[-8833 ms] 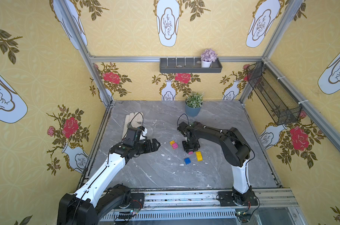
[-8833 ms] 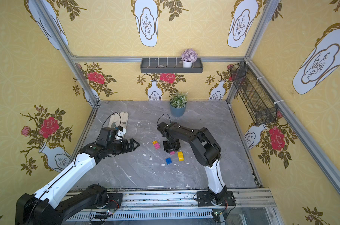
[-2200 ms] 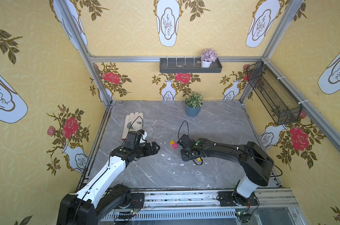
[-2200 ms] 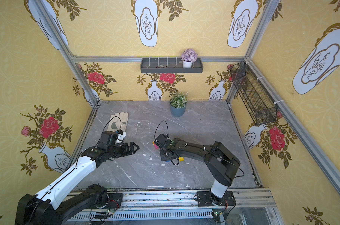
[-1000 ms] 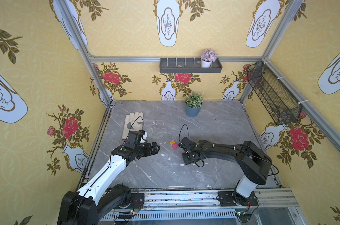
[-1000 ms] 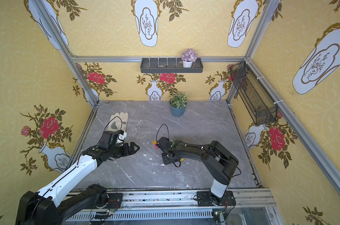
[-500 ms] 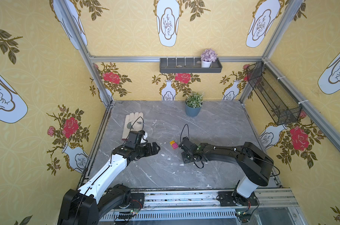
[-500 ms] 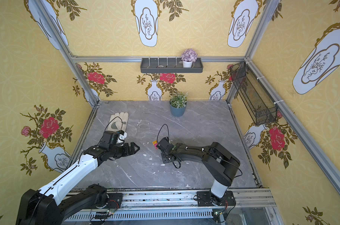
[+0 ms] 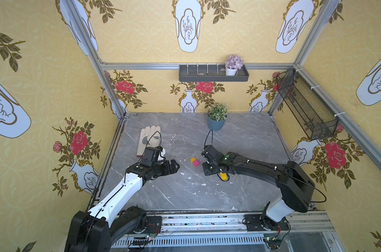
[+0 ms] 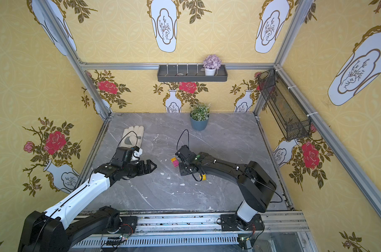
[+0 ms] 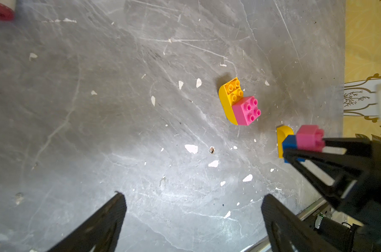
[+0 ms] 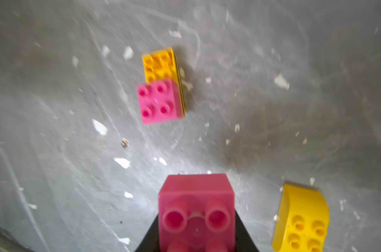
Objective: Assemble the letter s with lego
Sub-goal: Pick up the lego brick from the center of the board, then assemble the lego brick with the lego brick.
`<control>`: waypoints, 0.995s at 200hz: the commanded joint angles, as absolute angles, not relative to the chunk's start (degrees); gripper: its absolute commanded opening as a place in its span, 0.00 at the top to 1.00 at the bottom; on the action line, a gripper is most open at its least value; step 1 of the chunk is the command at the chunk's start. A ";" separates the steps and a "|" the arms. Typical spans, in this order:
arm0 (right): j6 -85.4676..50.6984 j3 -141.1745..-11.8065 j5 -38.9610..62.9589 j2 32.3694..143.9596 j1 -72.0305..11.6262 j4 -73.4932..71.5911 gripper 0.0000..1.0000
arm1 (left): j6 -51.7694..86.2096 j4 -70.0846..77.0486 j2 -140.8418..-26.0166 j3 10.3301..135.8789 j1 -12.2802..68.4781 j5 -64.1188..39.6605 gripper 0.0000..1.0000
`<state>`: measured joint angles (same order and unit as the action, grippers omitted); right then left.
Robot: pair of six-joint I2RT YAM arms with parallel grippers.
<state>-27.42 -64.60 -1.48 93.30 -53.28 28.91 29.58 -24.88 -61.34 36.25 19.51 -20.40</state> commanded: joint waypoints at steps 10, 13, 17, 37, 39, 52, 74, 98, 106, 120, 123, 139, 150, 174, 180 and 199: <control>-18.77 -76.29 7.65 99.31 -49.94 39.32 0.72 | 30.11 -20.64 -60.78 35.77 19.23 -20.66 0.01; -18.20 -77.32 8.08 100.06 -49.66 40.09 0.72 | 30.11 -20.51 -60.62 35.90 19.11 -20.62 0.01; -17.38 -79.10 8.72 101.57 -49.14 41.49 0.72 | 30.04 -20.18 -60.49 35.78 19.00 -20.57 0.01; -12.83 -87.42 9.42 108.38 -48.52 46.41 0.72 | 29.76 -18.39 -60.20 35.77 18.00 -20.83 0.01; -12.55 -87.97 9.48 108.83 -48.52 46.80 0.72 | 29.76 -18.20 -60.25 35.77 17.88 -20.94 0.01; -10.61 -92.16 9.42 112.15 -48.43 48.77 0.72 | 29.28 -17.69 -60.29 35.96 17.11 -21.26 0.01; -8.41 -97.34 8.66 116.43 -48.35 50.79 0.73 | 28.45 -17.32 -59.82 36.33 16.29 -21.51 0.01; -6.63 -100.27 7.54 119.53 -48.43 51.83 0.73 | 27.45 -17.36 -59.02 36.50 15.91 -22.16 0.01; -6.14 -100.77 7.46 120.24 -48.43 52.03 0.73 | 27.17 -17.47 -58.81 36.44 15.82 -22.32 0.01; -5.38 -100.90 7.04 120.84 -48.52 51.86 0.73 | 26.65 -17.75 -58.43 36.40 15.73 -22.41 0.01; -5.24 -100.81 6.83 120.93 -48.59 51.80 0.73 | 26.52 -17.76 -58.37 36.34 15.66 -22.37 0.01; -4.60 -100.61 6.82 121.07 -48.56 51.53 0.73 | 26.37 -17.80 -58.27 36.24 15.55 -22.41 0.01; -4.27 -100.50 7.00 121.20 -48.53 51.27 0.73 | 26.13 -18.00 -58.40 36.26 15.56 -22.34 0.01; -3.96 -100.28 8.03 121.19 -48.60 50.64 0.73 | 25.91 -18.25 -58.62 36.23 15.45 -22.36 0.01; -4.04 -100.20 8.34 121.18 -48.61 50.52 0.73 | 25.77 -18.28 -58.58 36.13 15.47 -22.40 0.01; -4.13 -99.84 9.24 121.27 -48.70 49.78 0.73 | 25.66 -18.45 -58.51 36.17 15.42 -22.34 0.01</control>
